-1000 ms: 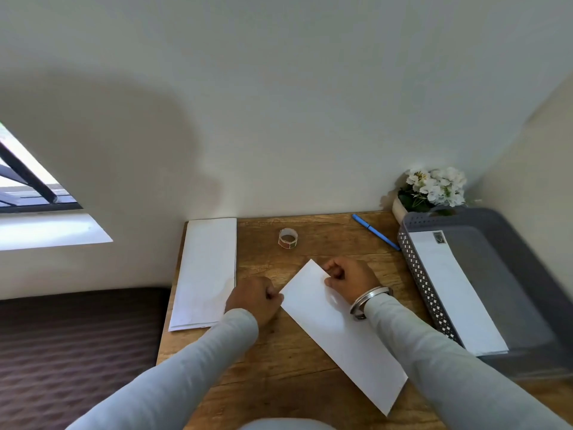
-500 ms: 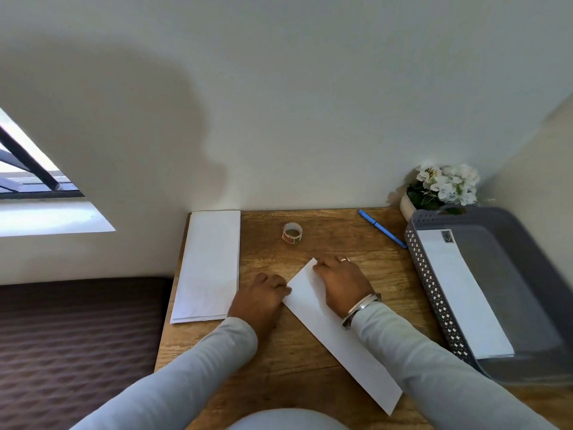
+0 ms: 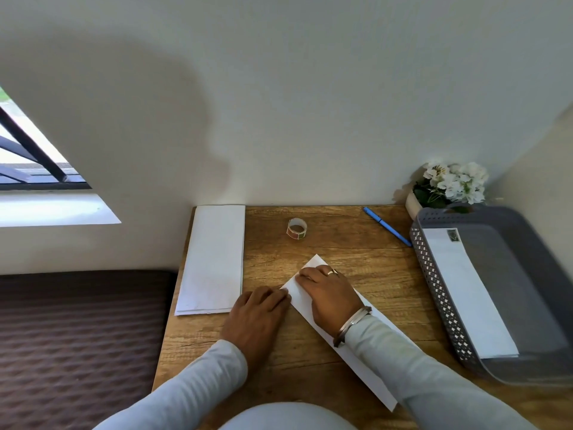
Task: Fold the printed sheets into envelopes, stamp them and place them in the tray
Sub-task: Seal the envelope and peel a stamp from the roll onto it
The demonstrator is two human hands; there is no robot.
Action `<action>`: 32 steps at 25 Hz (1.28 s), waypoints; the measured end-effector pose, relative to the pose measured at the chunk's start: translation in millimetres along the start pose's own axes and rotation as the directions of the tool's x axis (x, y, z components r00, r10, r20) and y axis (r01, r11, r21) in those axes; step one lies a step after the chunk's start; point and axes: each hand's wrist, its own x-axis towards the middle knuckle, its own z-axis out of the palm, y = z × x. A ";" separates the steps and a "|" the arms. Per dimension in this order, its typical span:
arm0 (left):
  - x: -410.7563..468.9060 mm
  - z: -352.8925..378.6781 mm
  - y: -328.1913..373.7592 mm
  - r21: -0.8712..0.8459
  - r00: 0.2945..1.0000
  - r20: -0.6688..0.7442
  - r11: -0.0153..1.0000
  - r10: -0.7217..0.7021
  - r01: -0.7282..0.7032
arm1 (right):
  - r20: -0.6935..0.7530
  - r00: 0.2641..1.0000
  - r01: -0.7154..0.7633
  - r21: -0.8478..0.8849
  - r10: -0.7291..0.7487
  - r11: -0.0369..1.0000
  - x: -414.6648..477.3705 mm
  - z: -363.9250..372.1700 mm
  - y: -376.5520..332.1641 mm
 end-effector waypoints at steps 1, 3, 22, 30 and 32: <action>0.2 -0.5 1.8 0.003 1.000 -0.012 1.000 -0.004 0.004 | 0.018 1.000 0.010 -0.021 -0.010 1.000 -0.5 1.0 -3.6; 0.2 2.2 3.9 0.014 0.998 -0.057 1.000 -0.013 0.014 | 0.026 0.999 0.028 -0.031 -0.027 0.999 -3.8 6.7 -11.1; -1.1 0.5 4.9 0.040 0.997 -0.064 0.998 -0.049 0.052 | 0.062 0.998 0.029 -0.049 -0.026 0.998 -15.6 7.9 -0.4; -2.5 -1.6 5.1 0.035 0.998 -0.024 0.997 -0.066 0.067 | 0.097 0.995 0.007 -0.083 0.001 0.997 -10.6 -2.2 -2.2; -2.7 -1.8 5.1 0.033 0.998 0.006 0.997 -0.069 0.068 | 0.113 0.993 0.052 -0.092 -0.042 0.994 -14.0 -1.1 0.5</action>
